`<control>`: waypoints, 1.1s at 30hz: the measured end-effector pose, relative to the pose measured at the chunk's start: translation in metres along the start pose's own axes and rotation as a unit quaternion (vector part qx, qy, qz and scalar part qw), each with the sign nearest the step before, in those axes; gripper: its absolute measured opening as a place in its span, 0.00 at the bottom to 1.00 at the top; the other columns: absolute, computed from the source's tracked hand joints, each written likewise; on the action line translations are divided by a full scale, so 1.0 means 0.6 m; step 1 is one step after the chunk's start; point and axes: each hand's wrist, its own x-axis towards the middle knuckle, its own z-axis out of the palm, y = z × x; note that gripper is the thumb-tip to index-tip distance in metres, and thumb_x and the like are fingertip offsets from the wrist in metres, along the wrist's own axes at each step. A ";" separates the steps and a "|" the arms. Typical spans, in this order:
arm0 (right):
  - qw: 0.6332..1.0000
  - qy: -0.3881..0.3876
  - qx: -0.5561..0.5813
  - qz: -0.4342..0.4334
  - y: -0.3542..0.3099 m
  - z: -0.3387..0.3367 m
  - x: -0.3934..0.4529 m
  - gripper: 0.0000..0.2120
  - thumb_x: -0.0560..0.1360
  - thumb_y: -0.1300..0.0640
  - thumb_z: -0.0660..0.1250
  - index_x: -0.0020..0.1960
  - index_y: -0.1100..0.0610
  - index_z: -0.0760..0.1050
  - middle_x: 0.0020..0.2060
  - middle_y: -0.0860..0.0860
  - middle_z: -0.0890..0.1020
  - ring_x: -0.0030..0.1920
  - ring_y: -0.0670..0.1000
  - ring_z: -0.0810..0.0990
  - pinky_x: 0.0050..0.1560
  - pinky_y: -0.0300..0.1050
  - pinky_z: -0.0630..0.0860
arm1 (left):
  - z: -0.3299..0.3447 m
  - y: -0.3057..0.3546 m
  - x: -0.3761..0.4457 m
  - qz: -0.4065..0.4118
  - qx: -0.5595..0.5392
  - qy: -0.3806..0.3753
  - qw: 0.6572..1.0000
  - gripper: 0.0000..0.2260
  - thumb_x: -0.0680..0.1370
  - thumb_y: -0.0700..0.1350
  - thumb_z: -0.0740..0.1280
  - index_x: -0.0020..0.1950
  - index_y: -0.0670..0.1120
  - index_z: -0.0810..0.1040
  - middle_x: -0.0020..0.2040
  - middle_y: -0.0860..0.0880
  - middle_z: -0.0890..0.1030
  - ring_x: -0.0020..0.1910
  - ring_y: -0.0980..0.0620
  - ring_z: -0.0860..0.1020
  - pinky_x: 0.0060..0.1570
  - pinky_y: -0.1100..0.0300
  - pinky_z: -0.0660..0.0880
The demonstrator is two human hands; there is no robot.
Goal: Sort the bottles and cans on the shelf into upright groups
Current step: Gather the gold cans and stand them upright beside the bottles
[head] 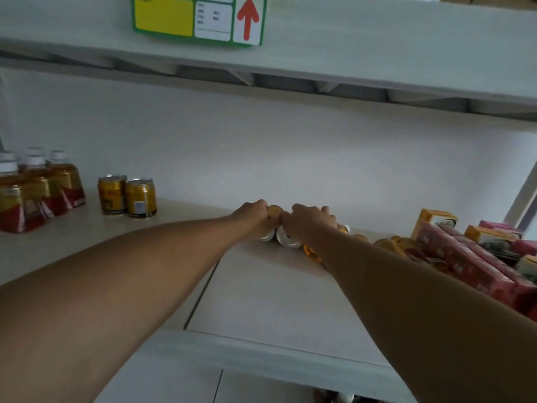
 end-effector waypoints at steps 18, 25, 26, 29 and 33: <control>0.998 -0.048 0.022 -0.046 -0.069 -0.021 -0.052 0.15 0.70 0.44 0.72 0.49 0.53 0.74 0.44 0.52 0.80 0.41 0.52 0.78 0.34 0.43 0.68 | -0.116 -0.085 -0.064 -0.068 0.137 -0.077 0.985 0.16 0.78 0.57 0.70 0.45 0.43 0.79 0.43 0.45 0.80 0.41 0.45 0.79 0.42 0.57 0.73; 0.992 -0.091 0.035 -0.080 -0.087 -0.027 -0.108 0.29 0.69 0.40 0.77 0.63 0.49 0.69 0.49 0.51 0.78 0.45 0.50 0.77 0.37 0.46 0.71 | -0.114 -0.087 -0.106 -0.081 0.161 -0.059 0.982 0.18 0.74 0.59 0.73 0.45 0.45 0.77 0.39 0.48 0.78 0.35 0.49 0.76 0.34 0.60 0.70; 0.991 -0.092 0.038 -0.085 -0.087 -0.028 -0.118 0.30 0.69 0.41 0.78 0.63 0.50 0.68 0.51 0.52 0.78 0.46 0.51 0.78 0.39 0.47 0.73 | -0.113 -0.088 -0.116 -0.087 0.154 -0.054 0.983 0.18 0.74 0.59 0.73 0.46 0.44 0.77 0.40 0.48 0.79 0.36 0.49 0.76 0.35 0.59 0.70; 0.990 -0.086 0.072 -0.083 -0.083 -0.036 -0.145 0.29 0.69 0.44 0.80 0.59 0.55 0.68 0.53 0.54 0.79 0.47 0.54 0.81 0.42 0.46 0.77 | -0.120 -0.099 -0.159 -0.106 0.101 -0.032 0.989 0.20 0.72 0.57 0.76 0.49 0.43 0.77 0.51 0.46 0.83 0.46 0.48 0.79 0.45 0.57 0.73; 0.976 -0.048 0.192 -0.090 -0.068 -0.050 -0.172 0.25 0.70 0.45 0.81 0.56 0.56 0.73 0.47 0.53 0.79 0.42 0.51 0.79 0.35 0.45 0.72 | -0.146 -0.117 -0.232 -0.130 0.010 0.038 0.991 0.20 0.70 0.58 0.79 0.55 0.47 0.83 0.52 0.47 0.85 0.49 0.49 0.83 0.44 0.56 0.77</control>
